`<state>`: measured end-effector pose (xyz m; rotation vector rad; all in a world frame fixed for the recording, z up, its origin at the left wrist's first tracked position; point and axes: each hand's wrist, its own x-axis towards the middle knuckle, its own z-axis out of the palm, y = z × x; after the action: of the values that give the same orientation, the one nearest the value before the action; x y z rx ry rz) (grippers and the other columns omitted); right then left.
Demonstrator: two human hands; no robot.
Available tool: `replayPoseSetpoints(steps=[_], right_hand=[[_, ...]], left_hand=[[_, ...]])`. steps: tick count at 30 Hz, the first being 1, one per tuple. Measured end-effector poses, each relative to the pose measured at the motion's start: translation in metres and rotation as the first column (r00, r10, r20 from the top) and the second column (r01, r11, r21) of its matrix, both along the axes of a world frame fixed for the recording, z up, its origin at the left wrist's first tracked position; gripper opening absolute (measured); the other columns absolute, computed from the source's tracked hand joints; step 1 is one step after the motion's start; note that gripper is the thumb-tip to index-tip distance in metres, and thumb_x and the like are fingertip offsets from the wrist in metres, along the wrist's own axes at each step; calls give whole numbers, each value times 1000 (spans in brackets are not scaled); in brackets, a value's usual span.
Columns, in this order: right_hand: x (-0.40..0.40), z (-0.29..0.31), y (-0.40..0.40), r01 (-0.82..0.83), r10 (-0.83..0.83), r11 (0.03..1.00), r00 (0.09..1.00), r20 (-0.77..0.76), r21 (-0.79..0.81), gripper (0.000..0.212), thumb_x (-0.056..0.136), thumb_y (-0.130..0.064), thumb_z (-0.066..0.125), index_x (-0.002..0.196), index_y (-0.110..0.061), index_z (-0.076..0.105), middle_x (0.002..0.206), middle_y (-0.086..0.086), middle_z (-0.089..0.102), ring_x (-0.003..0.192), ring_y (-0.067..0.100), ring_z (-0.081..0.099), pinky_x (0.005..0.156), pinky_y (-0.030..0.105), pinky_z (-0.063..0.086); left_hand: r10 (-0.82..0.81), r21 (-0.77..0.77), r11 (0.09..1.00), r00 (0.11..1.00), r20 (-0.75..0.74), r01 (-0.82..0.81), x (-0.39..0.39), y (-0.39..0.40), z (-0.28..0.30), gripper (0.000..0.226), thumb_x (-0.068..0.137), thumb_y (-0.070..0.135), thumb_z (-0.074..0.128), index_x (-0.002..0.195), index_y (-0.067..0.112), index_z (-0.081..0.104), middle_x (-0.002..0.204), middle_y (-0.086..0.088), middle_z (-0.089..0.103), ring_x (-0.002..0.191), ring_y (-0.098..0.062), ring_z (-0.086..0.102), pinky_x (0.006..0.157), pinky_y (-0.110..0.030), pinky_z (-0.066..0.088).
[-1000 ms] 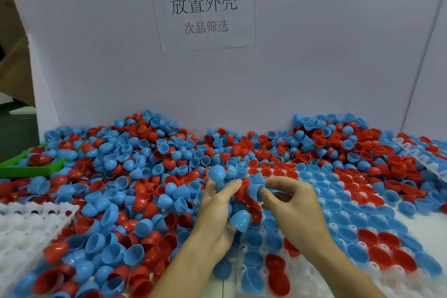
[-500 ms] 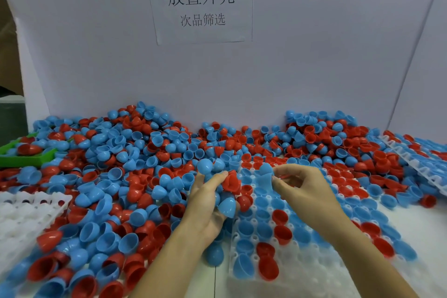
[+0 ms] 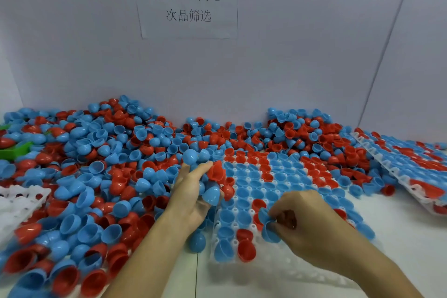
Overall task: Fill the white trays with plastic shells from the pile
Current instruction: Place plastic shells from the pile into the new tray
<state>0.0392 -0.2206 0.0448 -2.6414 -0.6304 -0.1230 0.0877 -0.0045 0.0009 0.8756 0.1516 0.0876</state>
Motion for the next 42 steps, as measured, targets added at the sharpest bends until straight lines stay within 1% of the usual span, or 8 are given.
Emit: replayPoseSetpoints(steps=[5,11,24,28,32,34,37,42], right_hand=[[-10,-7,8,-16,8,985,999,-50,-170,13,90,-29,69,100,-23,75,90,-16,60,79,10,62,69,28,57],[-10,-14,18,-7,12,926,1000,11,-377,18,89,-32,65,101,-19,69,97,-4,63,81,18,63,74,38,58],[0,-4,18,-40,3,910,996,-89,-413,16,93,-32,65,102,-20,71,96,-2,67,82,15,66,76,35,61],[11,4,19,-27,21,967,999,-24,-253,15,96,-30,63,109,-27,70,98,-10,67,81,7,65,75,26,60],[31,3,35,-87,83,994,994,70,59,49,88,-50,66,133,-40,49,105,-19,53,90,-1,55,83,24,54],[39,0,50,-143,126,977,985,118,157,59,84,-54,68,137,-40,44,110,-23,47,93,-5,50,86,20,48],[49,-3,68,-168,127,957,975,180,236,45,86,-41,73,127,-31,59,106,-19,54,92,-1,53,87,21,48],[57,-2,74,-109,59,878,991,121,466,26,89,-32,73,113,-22,71,93,-20,66,84,-7,62,73,10,50]], left_hand=[[-3,4,1000,1000,-14,3,-2,-2,1,20,94,13,65,112,20,60,106,-15,67,79,-26,66,45,-31,49],[0,8,1000,1000,-20,1,-3,-2,2,13,94,13,65,102,23,63,104,-13,68,83,-26,66,45,-30,49],[-28,-4,1000,999,-18,28,-2,-3,1,15,93,12,65,105,20,61,99,-13,67,75,-25,67,43,-31,48],[-25,0,1000,999,-24,25,-3,-3,2,15,93,13,65,107,19,60,99,-14,66,76,-25,65,44,-30,48],[-42,44,998,999,-18,42,-5,-4,2,29,91,14,69,119,13,60,102,-16,69,80,-28,68,49,-34,52],[-56,49,997,998,-2,56,-7,-6,3,29,86,14,73,114,15,63,91,-11,73,73,-24,71,51,-35,54],[-77,22,997,997,26,77,-9,-9,5,26,79,14,74,103,16,64,81,-8,75,62,-21,71,48,-32,53],[-72,-47,996,997,9,73,-8,-9,4,25,87,22,72,109,17,63,97,-14,75,73,-27,73,53,-36,56]])
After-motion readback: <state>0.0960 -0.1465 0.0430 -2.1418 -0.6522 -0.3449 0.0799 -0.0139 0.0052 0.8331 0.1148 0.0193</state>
